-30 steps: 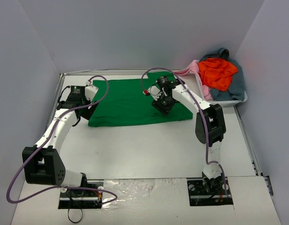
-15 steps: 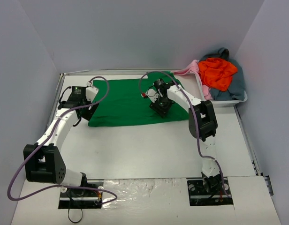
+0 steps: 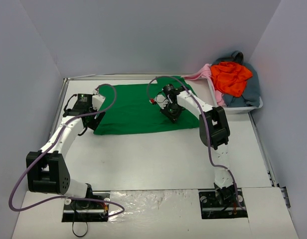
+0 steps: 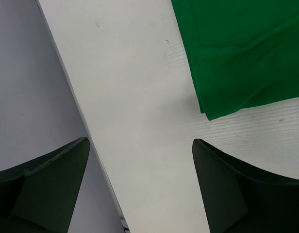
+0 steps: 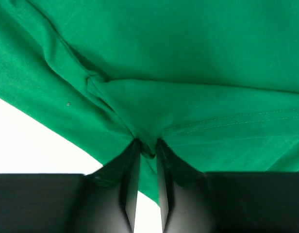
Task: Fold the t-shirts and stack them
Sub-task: Fold the flattened tshirt in 1/3 of the way
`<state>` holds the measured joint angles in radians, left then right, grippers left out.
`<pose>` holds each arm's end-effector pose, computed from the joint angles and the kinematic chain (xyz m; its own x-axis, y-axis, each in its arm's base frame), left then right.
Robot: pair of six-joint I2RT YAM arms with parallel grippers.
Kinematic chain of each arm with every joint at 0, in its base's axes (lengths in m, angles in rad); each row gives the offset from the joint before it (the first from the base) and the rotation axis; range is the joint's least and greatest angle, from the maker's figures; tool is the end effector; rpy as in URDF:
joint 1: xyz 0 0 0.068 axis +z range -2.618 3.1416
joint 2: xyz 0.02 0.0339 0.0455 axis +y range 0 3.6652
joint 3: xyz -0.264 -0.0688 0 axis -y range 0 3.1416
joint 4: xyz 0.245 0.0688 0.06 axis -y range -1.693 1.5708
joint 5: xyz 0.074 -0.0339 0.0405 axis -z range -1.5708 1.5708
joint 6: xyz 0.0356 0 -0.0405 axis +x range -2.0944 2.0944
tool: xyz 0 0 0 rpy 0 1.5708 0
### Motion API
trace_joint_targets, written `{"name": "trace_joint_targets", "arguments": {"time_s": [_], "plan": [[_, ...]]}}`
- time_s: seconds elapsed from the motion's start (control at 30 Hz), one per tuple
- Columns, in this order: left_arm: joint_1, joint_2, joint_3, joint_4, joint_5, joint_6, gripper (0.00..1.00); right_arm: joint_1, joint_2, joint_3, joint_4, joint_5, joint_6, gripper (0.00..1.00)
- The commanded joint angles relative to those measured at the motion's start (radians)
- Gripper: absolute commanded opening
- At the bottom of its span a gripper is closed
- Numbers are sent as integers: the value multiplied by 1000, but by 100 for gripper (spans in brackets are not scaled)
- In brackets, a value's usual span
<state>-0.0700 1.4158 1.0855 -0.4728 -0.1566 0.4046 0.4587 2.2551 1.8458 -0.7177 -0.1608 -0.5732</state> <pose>0.3059 -0.0159 0.2731 -0.6751 0.4371 -0.5942 0.2467 0.8929 0.3765 0.4300 0.2187 0.1770 -0.4099 -0.7995 -0.4392 -0.8582 0.5012 -0.1114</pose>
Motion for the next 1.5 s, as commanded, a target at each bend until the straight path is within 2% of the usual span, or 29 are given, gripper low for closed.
{"name": "trace_joint_targets", "arguments": {"time_s": [0.0, 0.07, 0.13, 0.5, 1.17, 1.47], "plan": [[1, -23, 5, 7, -15, -7, 86, -3, -5, 23, -23, 26, 6, 12], [1, -28, 4, 5, -15, -7, 86, -3, -11, 17, -20, 33, 7, 4], [1, -31, 4, 2, -14, -7, 86, -3, -14, 15, -20, 35, 9, 0], [-1, -54, -6, 0, -12, -7, 86, -2, -66, 69, -22, 81, 10, 0], [1, -40, -41, 5, -17, -1, 87, 49, 70, 240, -22, 112, -8, 0], [1, -26, -55, 8, -20, -6, 86, 107, 129, 268, -20, 210, -89, 0]]}}
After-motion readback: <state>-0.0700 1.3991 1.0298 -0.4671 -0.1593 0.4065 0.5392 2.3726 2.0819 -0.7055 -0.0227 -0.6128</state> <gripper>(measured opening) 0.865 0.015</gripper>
